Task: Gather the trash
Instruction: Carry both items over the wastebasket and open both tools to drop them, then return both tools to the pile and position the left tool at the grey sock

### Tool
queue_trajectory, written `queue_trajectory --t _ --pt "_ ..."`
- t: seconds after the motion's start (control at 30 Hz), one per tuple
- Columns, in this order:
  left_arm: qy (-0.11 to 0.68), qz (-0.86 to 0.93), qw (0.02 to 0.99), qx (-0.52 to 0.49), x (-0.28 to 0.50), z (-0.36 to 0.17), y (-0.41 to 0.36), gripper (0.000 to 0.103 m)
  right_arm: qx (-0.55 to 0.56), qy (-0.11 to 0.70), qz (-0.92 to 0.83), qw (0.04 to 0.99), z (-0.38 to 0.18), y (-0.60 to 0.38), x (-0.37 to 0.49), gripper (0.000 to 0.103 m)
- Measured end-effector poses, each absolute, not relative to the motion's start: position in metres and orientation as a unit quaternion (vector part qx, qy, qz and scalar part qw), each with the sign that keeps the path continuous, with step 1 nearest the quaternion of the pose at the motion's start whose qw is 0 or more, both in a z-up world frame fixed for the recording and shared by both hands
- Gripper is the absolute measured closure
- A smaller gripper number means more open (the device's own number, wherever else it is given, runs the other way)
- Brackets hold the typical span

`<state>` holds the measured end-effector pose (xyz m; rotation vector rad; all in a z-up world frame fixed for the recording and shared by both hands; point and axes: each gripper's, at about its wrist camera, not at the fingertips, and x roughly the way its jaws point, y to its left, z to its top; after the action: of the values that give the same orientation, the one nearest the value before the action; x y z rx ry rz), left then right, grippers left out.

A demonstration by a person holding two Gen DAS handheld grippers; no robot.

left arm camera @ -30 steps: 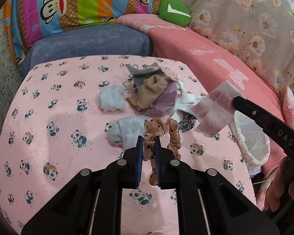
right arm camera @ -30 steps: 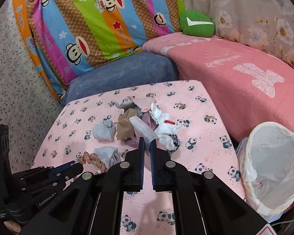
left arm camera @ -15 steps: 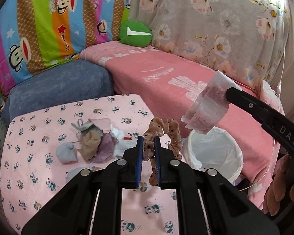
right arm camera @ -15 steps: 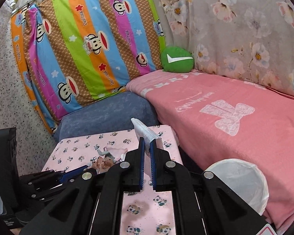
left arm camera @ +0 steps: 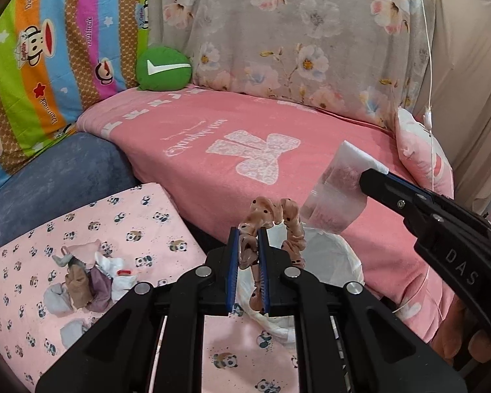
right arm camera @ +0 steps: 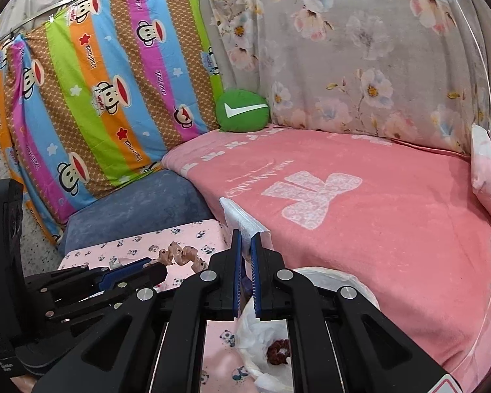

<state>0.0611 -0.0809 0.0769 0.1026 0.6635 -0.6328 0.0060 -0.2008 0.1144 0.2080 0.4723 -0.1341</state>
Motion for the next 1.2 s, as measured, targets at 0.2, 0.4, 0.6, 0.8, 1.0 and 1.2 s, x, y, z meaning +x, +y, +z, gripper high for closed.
queue_trajectory --t 0.2,0.4,0.6,0.8,1.0,1.2 --pt "0.326 -0.322 0.886 0.065 0.058 0.073 -0.110 0.092 0.114 0.238 -0.086 0.961 0.104 -0.228 -0.003 0.096" --pt "0.337 -0.331 0.878 0.076 0.059 0.067 -0.132 0.091 0.122 0.248 -0.100 0.956 0.093 -0.246 -0.005 0.096" --pt "0.348 -0.335 0.872 0.074 0.064 0.063 -0.141 0.090 0.127 0.256 -0.108 0.952 0.085 -0.257 -0.003 0.096" --pt "0.359 -0.326 0.872 0.069 0.069 0.056 -0.144 0.065 0.130 0.257 -0.115 0.951 0.081 -0.258 -0.002 0.096" --pt "0.358 -0.295 0.884 0.053 0.072 0.055 -0.134 0.029 0.128 0.258 -0.117 0.950 0.080 -0.255 -0.002 0.092" --pt "0.353 -0.291 0.888 0.041 0.075 0.060 -0.124 0.029 0.128 0.253 -0.115 0.952 0.082 -0.253 -0.003 0.086"
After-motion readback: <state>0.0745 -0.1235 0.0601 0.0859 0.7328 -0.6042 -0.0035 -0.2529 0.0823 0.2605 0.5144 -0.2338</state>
